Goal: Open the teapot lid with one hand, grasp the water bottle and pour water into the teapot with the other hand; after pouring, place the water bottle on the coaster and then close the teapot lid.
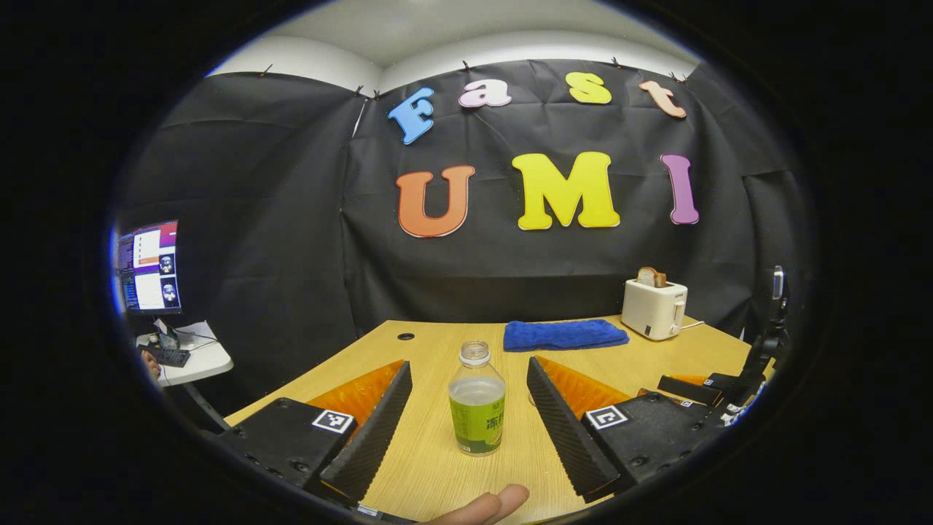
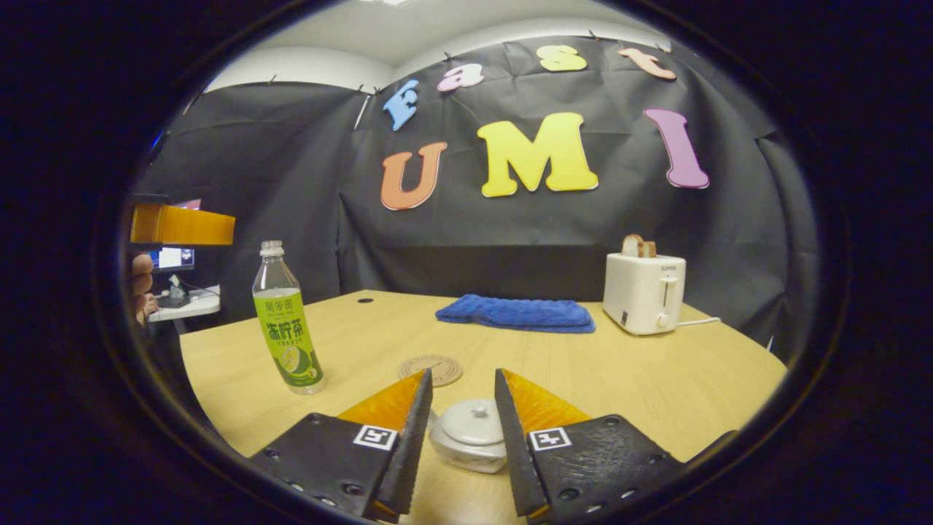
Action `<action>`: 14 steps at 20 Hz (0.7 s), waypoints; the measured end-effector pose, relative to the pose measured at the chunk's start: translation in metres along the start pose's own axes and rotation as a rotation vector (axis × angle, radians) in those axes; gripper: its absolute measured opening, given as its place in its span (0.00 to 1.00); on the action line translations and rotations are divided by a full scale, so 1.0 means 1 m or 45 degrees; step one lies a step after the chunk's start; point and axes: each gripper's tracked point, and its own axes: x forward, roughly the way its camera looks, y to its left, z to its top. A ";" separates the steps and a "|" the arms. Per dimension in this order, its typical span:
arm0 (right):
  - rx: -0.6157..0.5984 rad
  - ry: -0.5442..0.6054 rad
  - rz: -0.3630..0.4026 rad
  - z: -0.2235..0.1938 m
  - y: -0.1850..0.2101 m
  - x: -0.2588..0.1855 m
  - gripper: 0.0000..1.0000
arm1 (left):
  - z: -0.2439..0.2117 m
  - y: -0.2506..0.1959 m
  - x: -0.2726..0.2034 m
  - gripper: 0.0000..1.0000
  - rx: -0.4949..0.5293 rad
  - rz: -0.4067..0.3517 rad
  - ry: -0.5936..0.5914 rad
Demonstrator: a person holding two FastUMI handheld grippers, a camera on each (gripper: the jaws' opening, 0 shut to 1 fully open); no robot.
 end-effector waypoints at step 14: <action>0.012 -0.001 -0.020 -0.003 -0.016 0.004 0.00 | -0.011 -0.015 0.008 0.99 -0.020 -0.070 0.034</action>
